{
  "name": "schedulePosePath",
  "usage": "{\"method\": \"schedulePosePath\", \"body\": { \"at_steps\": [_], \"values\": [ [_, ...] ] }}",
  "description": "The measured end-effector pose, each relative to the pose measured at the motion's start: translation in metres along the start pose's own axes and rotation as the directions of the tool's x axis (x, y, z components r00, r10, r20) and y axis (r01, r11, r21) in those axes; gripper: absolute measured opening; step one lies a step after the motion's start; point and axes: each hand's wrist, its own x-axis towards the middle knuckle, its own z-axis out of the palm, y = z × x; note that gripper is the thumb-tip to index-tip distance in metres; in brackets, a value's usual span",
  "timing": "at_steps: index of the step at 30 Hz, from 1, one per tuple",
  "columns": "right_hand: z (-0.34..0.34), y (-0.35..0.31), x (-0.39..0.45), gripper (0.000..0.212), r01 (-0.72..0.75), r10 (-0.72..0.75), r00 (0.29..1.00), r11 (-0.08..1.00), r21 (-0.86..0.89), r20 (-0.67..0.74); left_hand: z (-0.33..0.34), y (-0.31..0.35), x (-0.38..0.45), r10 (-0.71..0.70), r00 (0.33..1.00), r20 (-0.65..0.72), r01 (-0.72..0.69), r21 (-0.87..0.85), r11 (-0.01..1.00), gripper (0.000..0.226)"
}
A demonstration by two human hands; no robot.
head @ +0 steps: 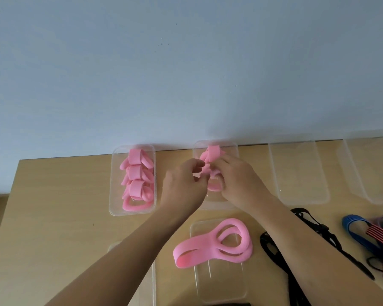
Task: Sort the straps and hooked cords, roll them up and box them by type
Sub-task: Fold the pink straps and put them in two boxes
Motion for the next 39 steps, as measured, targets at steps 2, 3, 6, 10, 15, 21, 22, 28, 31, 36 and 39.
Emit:
{"method": "schedulePosePath", "body": {
  "at_steps": [2, 3, 6, 10, 15, 21, 22, 28, 31, 36, 39],
  "values": [
    [0.003, 0.000, 0.001, 0.028, 0.001, 0.004, 0.998, 0.997, -0.078, 0.061, -0.001, -0.008, 0.000, 0.002, 0.998, -0.058, -0.001, 0.024, 1.000, 0.022],
    [0.004, 0.000, 0.001, 0.027, 0.002, 0.003, 0.998, 0.996, -0.085, 0.060, -0.001, -0.012, 0.001, -0.005, 0.997, -0.071, 0.007, 0.035, 0.999, 0.022],
    [0.005, -0.001, 0.002, 0.021, -0.024, 0.024, 1.000, 0.996, -0.085, 0.006, 0.001, -0.023, 0.003, -0.029, 0.998, -0.058, 0.031, 0.036, 0.999, 0.027],
    [0.004, -0.006, 0.001, 0.025, 0.007, -0.024, 0.997, 0.974, -0.226, -0.070, 0.004, -0.030, 0.001, -0.040, 0.999, -0.036, 0.040, -0.011, 0.999, 0.029],
    [0.005, 0.001, 0.003, 0.012, -0.080, 0.031, 0.985, 0.953, -0.291, -0.170, 0.005, -0.033, 0.002, -0.010, 0.999, -0.046, 0.008, -0.045, 0.999, 0.028],
    [-0.003, -0.002, -0.008, 0.016, -0.118, 0.080, 0.976, 0.975, -0.186, -0.200, 0.003, -0.042, -0.010, 0.149, 0.977, -0.155, -0.155, -0.026, 0.988, 0.025],
    [-0.005, -0.004, -0.014, 0.017, -0.121, 0.081, 0.967, 0.980, -0.157, -0.240, 0.003, -0.045, -0.014, 0.169, 0.971, -0.171, -0.174, -0.014, 0.985, 0.025],
    [-0.003, -0.013, -0.073, 0.012, -0.198, 0.147, 0.904, 0.976, -0.089, -0.402, 0.004, -0.069, -0.045, 0.271, 0.945, -0.184, -0.275, 0.004, 0.961, 0.021],
    [0.008, -0.019, -0.112, 0.013, -0.248, 0.211, 0.913, 0.967, -0.065, -0.348, 0.013, -0.081, -0.064, 0.337, 0.928, -0.156, -0.340, 0.014, 0.940, 0.021],
    [0.025, -0.037, -0.145, 0.030, -0.433, 0.442, 0.896, 0.860, -0.269, -0.028, 0.027, -0.091, -0.086, 0.390, 0.917, -0.083, -0.388, 0.036, 0.921, 0.023],
    [0.030, -0.046, -0.145, 0.033, -0.471, 0.494, 0.870, 0.824, -0.316, -0.007, 0.027, -0.090, -0.093, 0.419, 0.905, -0.068, -0.417, 0.036, 0.908, 0.022]
  ]
}}
